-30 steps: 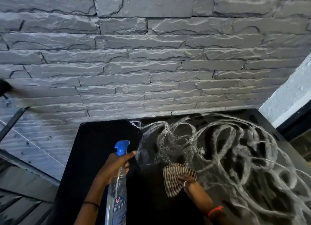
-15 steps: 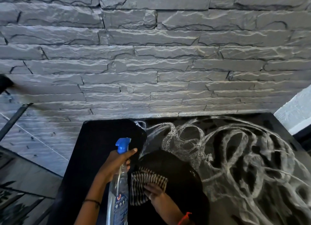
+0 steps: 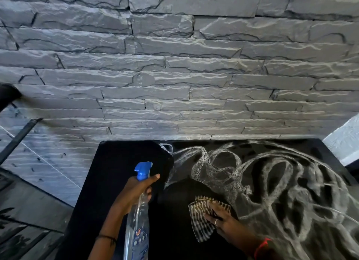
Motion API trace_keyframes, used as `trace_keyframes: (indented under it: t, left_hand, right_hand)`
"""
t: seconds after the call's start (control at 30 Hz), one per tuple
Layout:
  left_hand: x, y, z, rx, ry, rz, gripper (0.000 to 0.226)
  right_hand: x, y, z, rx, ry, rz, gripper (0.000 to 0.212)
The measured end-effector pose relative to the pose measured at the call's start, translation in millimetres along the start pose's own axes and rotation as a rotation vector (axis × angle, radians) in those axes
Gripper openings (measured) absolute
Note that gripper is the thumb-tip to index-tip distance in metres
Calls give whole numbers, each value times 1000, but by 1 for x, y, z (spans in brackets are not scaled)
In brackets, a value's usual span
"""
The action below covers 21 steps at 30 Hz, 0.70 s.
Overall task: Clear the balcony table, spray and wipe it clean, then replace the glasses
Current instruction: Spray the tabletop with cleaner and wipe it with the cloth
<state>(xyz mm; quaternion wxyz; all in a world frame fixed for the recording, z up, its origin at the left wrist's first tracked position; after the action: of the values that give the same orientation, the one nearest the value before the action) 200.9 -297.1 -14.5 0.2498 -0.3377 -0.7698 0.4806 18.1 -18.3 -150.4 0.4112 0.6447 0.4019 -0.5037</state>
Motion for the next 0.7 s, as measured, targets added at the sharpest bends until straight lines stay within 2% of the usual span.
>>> trace_keyframes:
  t: [0.03,0.07,0.13,0.17,0.23,0.33,0.4,0.5,0.7]
  left_hand:
    - [0,0,1,7,-2,0,26]
    - [0,0,2,12,-3,1,26]
    - [0,-2,1,19,-7,8,26]
    - [1,-3,1,22,-6,14,26]
    - [2,-5,1,30,-10,27,27]
    - [2,-9,1,48,-34,60,28]
    - [0,-11,3,65,-51,83,29]
    - [-5,-11,8,62,-61,69,29]
    - [-6,-9,15,48,-68,38,31]
  right_hand:
    - [-5,3,4,14,12,-36,53]
    - [-12,8,12,36,38,51,53]
    - [-4,8,44,8,-86,119,100]
    - [-3,15,60,38,-95,156,106]
    - [-11,38,91,21,-112,135,89]
    - [-33,91,124,27,-35,185,41]
    - [-24,116,127,-15,33,161,42]
    - [-1,130,102,-66,44,88,45]
    - [22,67,42,-14,43,76,49]
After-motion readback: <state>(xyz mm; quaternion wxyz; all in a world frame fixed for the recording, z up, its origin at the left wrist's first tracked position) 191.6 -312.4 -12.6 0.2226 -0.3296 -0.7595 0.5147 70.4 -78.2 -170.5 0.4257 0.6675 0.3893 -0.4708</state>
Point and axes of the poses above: each hand's wrist, its own z-axis towards the middle knuckle, its own x-axis out of the palm, y = z × x, the point moved 1 cm from there along z, towards the middle knuckle, and after that the axes turned 9 degrees about x, right-handed, at the moved point
